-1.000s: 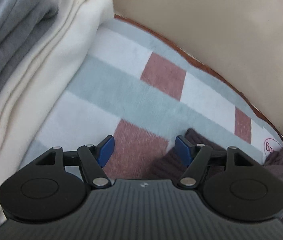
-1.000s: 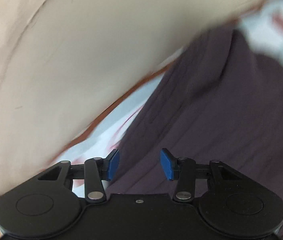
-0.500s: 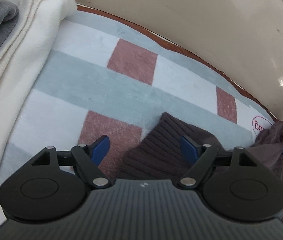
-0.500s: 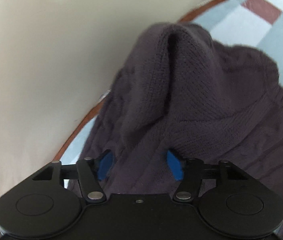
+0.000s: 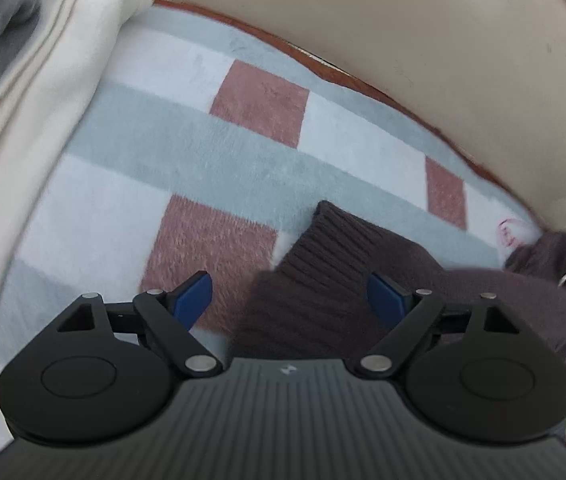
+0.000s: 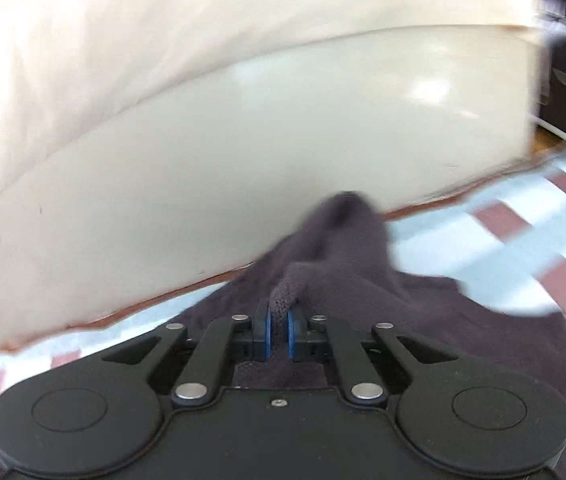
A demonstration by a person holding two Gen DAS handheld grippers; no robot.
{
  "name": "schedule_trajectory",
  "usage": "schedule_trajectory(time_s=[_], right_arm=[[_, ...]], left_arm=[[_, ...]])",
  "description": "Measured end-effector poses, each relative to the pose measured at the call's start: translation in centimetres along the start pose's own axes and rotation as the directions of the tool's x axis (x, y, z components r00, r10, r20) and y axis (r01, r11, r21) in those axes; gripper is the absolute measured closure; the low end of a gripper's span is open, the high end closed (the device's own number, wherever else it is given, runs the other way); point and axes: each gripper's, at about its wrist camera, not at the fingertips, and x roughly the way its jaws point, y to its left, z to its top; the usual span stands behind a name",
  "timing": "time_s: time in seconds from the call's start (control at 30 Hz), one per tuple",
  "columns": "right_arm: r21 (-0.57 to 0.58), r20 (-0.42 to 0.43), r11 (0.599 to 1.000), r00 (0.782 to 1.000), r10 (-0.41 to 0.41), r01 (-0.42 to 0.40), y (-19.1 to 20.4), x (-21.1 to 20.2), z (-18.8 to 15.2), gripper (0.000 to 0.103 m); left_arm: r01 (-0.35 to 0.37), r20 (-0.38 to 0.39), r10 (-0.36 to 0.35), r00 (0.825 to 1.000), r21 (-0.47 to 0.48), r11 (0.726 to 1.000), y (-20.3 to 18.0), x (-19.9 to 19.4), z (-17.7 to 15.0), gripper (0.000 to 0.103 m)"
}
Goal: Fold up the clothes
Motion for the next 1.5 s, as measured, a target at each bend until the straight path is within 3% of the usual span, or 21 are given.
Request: schedule_trajectory(time_s=[0.13,0.23,0.37,0.5,0.57,0.6,0.67,0.77,0.83,0.93,1.0,1.1,1.13,1.17,1.23,1.27,1.33,1.37,1.43,1.5], right_arm=[[0.034,-0.019,0.993,0.993,-0.116,0.117,-3.0,-3.1,-2.4,0.095],[0.060,-0.069,0.983,0.984,-0.167,0.171,-4.8,-3.7,-3.7,0.096],[0.017,-0.115,0.976,0.970,-0.214,0.218,-5.5,-2.9,-4.4,0.095],[0.026,-0.094,0.982,0.978,-0.185,0.188,-5.5,-2.6,-3.9,0.095],[0.032,-0.078,0.985,0.983,-0.164,0.167,-5.5,-2.8,-3.9,0.094],[0.036,-0.070,0.987,0.985,-0.156,0.158,-5.6,-3.1,-3.9,0.094],[0.055,-0.052,0.989,0.990,-0.134,0.137,-5.6,-3.6,-3.6,0.094],[0.095,-0.037,0.992,0.996,-0.078,0.081,-5.9,-4.1,-3.4,0.091],[0.104,-0.023,0.994,0.999,-0.026,0.028,-5.9,-4.9,-3.3,0.089],[0.094,-0.008,0.995,1.000,0.012,-0.011,-5.8,-5.6,-3.1,0.088],[0.087,-0.007,0.996,1.000,0.025,-0.024,-5.6,-5.6,-2.9,0.088],[0.102,-0.008,0.994,0.999,0.050,-0.049,-5.4,-5.6,-2.7,0.084],[0.111,-0.003,0.992,0.998,0.066,-0.066,-5.4,-5.7,-2.7,0.079],[0.104,0.004,0.992,0.997,0.077,-0.076,-5.3,-5.8,-2.7,0.065],[0.084,0.013,0.992,0.996,0.089,-0.090,-5.1,-6.1,-2.7,0.048],[0.059,0.007,0.996,0.998,0.070,-0.070,-4.9,-5.9,-2.6,0.047],[0.016,-0.010,0.999,0.999,0.042,-0.042,-4.9,-5.5,-2.5,0.047],[0.000,-0.019,1.000,0.999,0.028,-0.028,-5.0,-5.2,-2.4,0.047],[-0.015,-0.032,1.000,0.999,-0.022,0.022,-5.4,-4.7,-2.2,0.047],[-0.018,-0.055,0.996,0.994,-0.091,0.090,-6.3,-4.5,-1.9,0.047]], left_arm=[[0.136,-0.045,-0.142,0.989,-0.119,0.984,1.1,0.0,-0.4,0.018],[0.204,-0.065,-0.214,0.975,-0.141,0.969,0.5,0.5,-0.9,0.018],[0.223,-0.087,-0.227,0.970,-0.050,0.974,-2.0,1.6,-1.5,0.018],[0.214,-0.082,-0.209,0.975,0.059,0.975,-4.5,2.7,-2.3,0.021],[0.149,-0.013,-0.150,0.989,0.193,0.970,-6.2,1.8,-2.8,0.081],[0.121,0.024,-0.131,0.991,0.250,0.961,-7.0,1.2,-3.0,0.097],[0.166,0.103,-0.199,0.975,0.265,0.950,-7.4,-1.6,-3.3,0.097],[0.299,0.203,-0.357,0.912,0.267,0.916,-7.1,-7.0,-3.5,0.098],[0.328,0.271,-0.417,0.867,0.320,0.889,-7.3,-9.6,-3.8,0.098],[0.357,0.328,-0.447,0.833,0.298,0.885,-7.1,-11.0,-4.2,0.098],[0.347,0.360,-0.424,0.831,0.261,0.901,-6.7,-11.2,-4.4,0.098],[0.183,0.496,-0.242,0.834,0.164,0.969,-4.9,-12.3,-4.5,0.099],[0.129,0.535,-0.177,0.826,0.126,0.984,-4.3,-12.7,-4.5,0.099],[0.076,0.571,-0.112,0.813,0.086,0.993,-3.7,-13.1,-4.5,0.099],[-0.031,0.631,0.026,0.775,-0.003,1.000,-2.5,-13.8,-4.5,0.103],[-0.108,0.643,0.119,0.757,-0.056,0.993,-1.8,-13.3,-4.2,0.103],[-0.207,0.608,0.237,0.758,-0.121,0.971,-0.4,-11.8,-3.3,0.103],[-0.176,0.577,0.229,0.784,-0.148,0.973,0.3,-11.2,-2.9,0.103],[-0.060,0.522,0.138,0.842,-0.164,0.985,1.3,-10.6,-2.8,0.103],[0.004,0.469,0.060,0.881,-0.134,0.991,0.8,-9.8,-2.8,0.102]])
